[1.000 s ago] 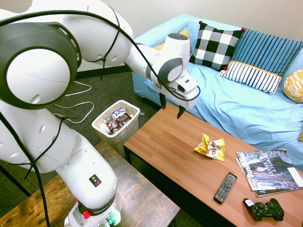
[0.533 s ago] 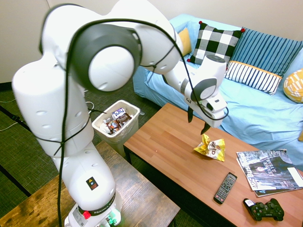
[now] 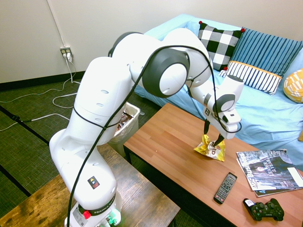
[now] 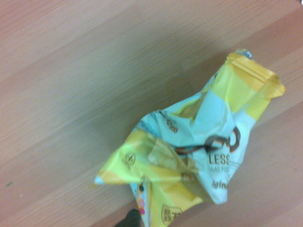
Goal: Throw the chip bag in the trash bin
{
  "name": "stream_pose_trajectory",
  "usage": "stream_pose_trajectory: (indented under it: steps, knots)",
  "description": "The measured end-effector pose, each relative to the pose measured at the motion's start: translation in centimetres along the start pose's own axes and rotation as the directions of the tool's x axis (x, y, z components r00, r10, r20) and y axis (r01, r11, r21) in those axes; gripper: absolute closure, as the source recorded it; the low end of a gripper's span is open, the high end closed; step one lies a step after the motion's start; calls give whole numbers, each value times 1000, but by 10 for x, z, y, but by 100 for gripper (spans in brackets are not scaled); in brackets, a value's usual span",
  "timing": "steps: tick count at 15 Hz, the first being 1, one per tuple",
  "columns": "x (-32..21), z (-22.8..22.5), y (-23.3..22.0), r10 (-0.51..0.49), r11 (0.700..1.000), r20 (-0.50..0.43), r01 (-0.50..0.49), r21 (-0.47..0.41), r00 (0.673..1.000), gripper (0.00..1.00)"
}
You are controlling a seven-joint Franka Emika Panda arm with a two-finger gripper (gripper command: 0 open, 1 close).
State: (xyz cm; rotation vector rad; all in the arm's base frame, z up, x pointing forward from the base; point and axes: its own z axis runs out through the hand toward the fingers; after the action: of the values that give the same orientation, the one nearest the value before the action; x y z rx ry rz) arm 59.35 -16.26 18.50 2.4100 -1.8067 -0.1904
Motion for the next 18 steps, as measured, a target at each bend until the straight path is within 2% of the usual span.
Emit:
stream_pose_trajectory:
  steps: [5, 6, 18]
  knots:
    - [9, 40, -21, 6, 999, 12, -5, -45, 1000, 0]
    - [10, 47, -23, 8, 999, 14, -7, -50, 1000, 100]
    - [33, 68, -14, 40, 998, 54, -37, -49, 998, 100]
